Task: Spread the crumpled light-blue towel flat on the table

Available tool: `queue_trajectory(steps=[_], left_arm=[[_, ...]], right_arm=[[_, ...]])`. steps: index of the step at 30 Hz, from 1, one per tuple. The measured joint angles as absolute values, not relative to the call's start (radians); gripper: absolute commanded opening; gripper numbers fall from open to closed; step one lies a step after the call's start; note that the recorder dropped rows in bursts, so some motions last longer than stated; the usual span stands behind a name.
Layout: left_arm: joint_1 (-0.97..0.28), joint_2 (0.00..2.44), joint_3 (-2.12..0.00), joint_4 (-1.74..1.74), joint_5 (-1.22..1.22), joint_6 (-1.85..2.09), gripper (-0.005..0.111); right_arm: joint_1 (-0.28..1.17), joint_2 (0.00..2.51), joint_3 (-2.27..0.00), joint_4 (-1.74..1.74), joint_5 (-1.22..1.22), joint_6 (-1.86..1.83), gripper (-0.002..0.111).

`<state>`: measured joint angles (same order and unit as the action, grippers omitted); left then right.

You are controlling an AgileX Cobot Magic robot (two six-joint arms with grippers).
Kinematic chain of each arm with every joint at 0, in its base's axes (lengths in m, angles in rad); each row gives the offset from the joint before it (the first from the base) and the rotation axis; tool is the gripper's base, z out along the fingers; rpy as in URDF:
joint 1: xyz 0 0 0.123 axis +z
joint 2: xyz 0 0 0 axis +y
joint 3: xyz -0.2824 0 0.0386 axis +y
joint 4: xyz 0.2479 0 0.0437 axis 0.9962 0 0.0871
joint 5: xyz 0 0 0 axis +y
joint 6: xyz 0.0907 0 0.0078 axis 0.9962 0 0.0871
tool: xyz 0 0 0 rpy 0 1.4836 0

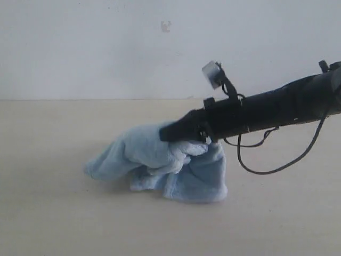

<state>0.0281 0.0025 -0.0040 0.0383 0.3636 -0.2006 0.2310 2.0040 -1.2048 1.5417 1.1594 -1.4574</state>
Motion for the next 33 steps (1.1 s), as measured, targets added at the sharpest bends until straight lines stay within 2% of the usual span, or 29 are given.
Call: queue_trajectory(steps=[7,13,17,23,25,33], left_arm=[[0.028,0.002,-0.004,0.038,0.364,-0.201,0.004],[0.028,0.002,-0.004,0.038,0.364,-0.201,0.004],[0.028,0.002,-0.004,0.038,0.364,-0.201,0.004],[0.028,0.002,-0.004,0.038,0.364,-0.201,0.004],[0.028,0.002,-0.004,0.038,0.364,-0.201,0.004],[0.028,0.002,-0.004,0.038,0.364,-0.201,0.004]], right_arm=[[0.231,1.860,-1.205,1.584,1.182,-1.509,0.000],[0.231,1.895,-1.191,1.269,0.783,-1.288,0.000],[0.231,1.950,-1.179,1.212,0.749,-1.266,0.002],[0.231,1.976,-1.177,1.102,0.710,-1.221,0.045],[0.231,1.978,-1.177,1.080,0.705,-1.188,0.055],[0.231,1.865,-1.175,1.061,0.805,-1.098,0.057]])
